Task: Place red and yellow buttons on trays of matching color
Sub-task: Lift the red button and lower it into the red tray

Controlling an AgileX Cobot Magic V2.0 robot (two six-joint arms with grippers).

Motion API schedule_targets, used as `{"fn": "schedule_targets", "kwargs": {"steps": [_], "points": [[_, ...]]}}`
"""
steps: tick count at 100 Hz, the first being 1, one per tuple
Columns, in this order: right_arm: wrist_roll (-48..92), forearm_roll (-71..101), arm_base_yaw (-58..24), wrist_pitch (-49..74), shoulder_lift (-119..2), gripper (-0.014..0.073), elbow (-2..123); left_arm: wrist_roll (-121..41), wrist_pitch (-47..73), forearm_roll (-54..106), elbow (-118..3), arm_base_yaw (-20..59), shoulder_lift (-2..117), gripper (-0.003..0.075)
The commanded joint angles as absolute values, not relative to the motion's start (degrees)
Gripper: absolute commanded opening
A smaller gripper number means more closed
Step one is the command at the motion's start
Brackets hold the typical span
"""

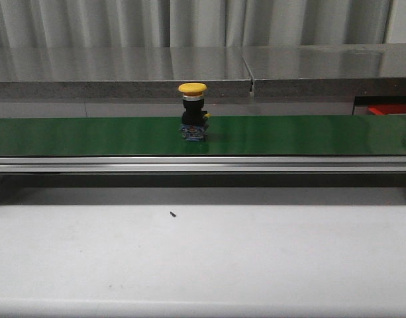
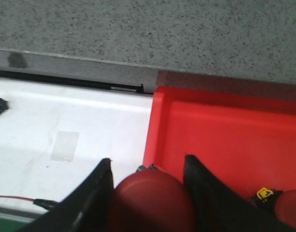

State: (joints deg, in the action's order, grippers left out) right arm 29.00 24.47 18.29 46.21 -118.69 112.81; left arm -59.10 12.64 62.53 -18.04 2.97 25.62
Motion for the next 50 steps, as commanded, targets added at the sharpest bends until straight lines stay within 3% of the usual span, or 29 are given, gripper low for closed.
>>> {"fn": "schedule_targets", "kwargs": {"steps": [1, 50], "points": [[28.41, 25.48, 19.06, 44.22, -119.5, 0.0157, 117.98, -58.51, 10.67, 63.84, -19.67, 3.5, 25.84, -0.0019], [26.78, 25.48, 19.26, 40.79, -131.49, 0.0157, 124.97, -58.51, 10.67, 63.84, -19.67, 3.5, 25.84, -0.0019]]}}
